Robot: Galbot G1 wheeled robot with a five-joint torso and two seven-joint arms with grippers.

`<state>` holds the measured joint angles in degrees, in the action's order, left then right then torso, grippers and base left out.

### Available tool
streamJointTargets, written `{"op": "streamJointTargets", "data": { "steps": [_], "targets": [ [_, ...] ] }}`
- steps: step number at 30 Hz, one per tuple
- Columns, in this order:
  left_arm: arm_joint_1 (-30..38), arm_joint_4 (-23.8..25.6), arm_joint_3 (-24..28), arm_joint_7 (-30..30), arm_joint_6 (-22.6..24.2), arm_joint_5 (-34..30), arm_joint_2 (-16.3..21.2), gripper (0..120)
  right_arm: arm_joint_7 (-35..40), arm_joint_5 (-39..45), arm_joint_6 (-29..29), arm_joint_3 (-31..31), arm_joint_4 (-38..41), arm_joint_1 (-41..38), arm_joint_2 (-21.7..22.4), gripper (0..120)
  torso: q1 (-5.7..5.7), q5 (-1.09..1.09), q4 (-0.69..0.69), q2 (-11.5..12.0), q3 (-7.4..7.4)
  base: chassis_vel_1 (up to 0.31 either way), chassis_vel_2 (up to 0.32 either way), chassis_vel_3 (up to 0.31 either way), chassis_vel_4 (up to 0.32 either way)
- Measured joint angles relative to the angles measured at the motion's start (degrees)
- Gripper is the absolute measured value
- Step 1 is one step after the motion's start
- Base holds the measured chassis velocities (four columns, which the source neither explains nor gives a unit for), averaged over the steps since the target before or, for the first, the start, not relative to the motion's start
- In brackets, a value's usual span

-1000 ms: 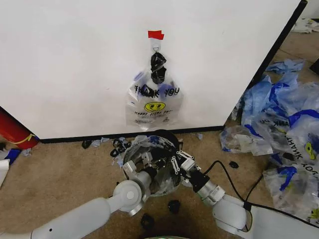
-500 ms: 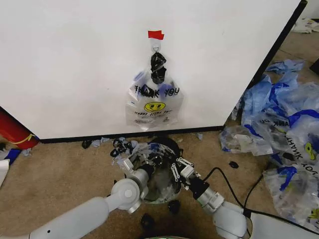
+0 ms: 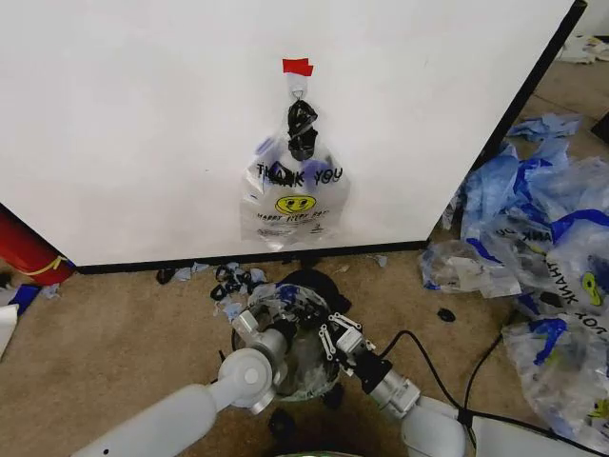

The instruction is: Pick up the garbage bag from the wall and place it over the trash bin.

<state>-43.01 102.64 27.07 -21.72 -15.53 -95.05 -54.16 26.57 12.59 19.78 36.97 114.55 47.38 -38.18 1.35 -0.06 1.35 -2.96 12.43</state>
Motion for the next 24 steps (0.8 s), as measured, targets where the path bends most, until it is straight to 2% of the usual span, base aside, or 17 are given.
{"op": "streamJointTargets", "data": {
  "steps": [11, 24],
  "targets": [
    [1.11, -1.48, 1.31, 0.32, -0.20, 0.09, -0.78, 0, -0.27, 0.63, 0.27, 0.23, 0.11, -0.17, 0.24, 1, 0.00, 0.00, 0.00, 0.00, 0.00, 0.000, 0.000, 0.000, 0.000],
    [0.63, 1.54, 1.01, -0.04, -0.08, 0.35, 2.29, 0, 1.04, 3.47, 0.37, -3.64, -0.58, 1.33, 0.02, 1, 0.00, 0.00, 0.00, 0.00, 0.00, 0.000, 0.000, 0.000, 0.000]
  ]
}}
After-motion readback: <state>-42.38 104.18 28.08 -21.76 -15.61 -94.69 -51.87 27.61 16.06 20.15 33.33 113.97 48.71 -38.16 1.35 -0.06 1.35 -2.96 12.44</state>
